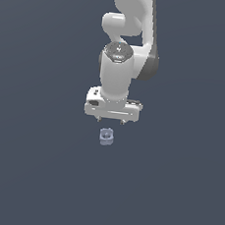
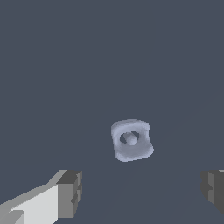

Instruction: Pick up the object and move it to a goal position.

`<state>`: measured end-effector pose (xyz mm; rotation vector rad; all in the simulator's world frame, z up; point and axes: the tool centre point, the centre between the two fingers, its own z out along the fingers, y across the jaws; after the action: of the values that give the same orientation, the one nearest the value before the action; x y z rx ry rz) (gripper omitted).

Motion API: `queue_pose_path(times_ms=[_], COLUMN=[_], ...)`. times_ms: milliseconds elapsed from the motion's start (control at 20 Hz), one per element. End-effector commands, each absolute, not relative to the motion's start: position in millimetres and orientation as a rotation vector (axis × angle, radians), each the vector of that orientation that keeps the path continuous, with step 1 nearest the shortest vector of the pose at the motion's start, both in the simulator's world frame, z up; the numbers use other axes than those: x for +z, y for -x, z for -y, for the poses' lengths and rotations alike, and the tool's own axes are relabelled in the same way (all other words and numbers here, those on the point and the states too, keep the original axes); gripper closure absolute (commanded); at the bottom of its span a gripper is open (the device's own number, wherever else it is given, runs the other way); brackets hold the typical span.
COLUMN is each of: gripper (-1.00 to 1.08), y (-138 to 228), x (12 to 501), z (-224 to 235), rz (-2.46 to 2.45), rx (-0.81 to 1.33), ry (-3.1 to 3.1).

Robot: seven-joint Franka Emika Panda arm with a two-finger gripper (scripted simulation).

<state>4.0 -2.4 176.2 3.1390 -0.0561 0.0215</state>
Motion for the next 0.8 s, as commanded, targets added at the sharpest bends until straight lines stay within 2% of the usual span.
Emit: queue_pose_path(times_ms=[0, 750], gripper=[-0.92, -0.92], y=[-4, -14], x=[176, 184], z=[2, -5], rz=[0.056, 0.047], rx=[0.021, 0.066], ry=[-3.139, -3.134])
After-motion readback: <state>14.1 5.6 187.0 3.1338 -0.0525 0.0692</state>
